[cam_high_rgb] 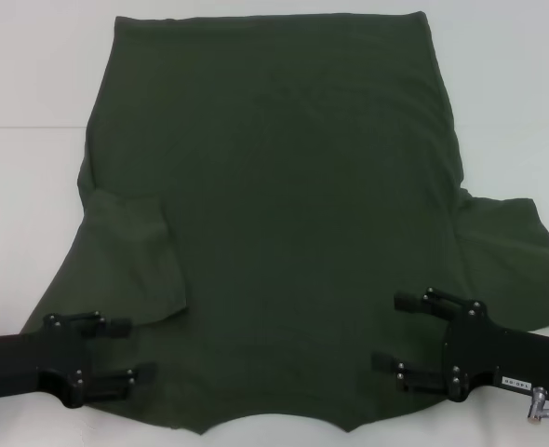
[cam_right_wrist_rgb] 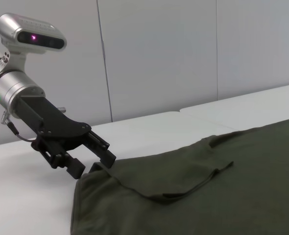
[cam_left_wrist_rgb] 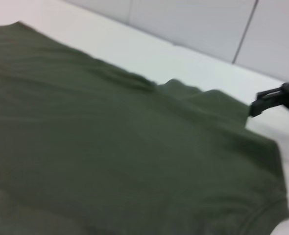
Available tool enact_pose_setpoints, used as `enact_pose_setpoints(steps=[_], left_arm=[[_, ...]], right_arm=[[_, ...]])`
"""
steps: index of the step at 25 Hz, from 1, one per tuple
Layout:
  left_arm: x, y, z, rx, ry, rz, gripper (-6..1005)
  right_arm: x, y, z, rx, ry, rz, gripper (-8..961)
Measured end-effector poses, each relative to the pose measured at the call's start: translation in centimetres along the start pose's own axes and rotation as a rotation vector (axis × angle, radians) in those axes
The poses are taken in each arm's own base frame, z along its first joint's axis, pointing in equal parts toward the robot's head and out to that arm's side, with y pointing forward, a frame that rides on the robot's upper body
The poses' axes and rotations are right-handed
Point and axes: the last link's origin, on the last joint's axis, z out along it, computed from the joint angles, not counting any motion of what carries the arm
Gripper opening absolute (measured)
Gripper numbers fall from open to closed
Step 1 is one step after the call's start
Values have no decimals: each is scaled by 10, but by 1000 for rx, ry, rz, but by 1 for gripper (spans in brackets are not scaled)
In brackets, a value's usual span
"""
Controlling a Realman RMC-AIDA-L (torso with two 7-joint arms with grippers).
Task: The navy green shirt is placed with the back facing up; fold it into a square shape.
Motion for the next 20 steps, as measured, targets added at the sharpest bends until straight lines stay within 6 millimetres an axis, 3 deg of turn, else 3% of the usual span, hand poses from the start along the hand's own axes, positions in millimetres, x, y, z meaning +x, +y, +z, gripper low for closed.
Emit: enact_pose_setpoints(steps=[11,20], left_arm=[[8,8,-3,-54,64,21,754],[8,9,-4,-57,64,23,752]], right_arm=[[-1,-2,-1,4,0,27,893],[-36,-36,-17,50,92,362,892]])
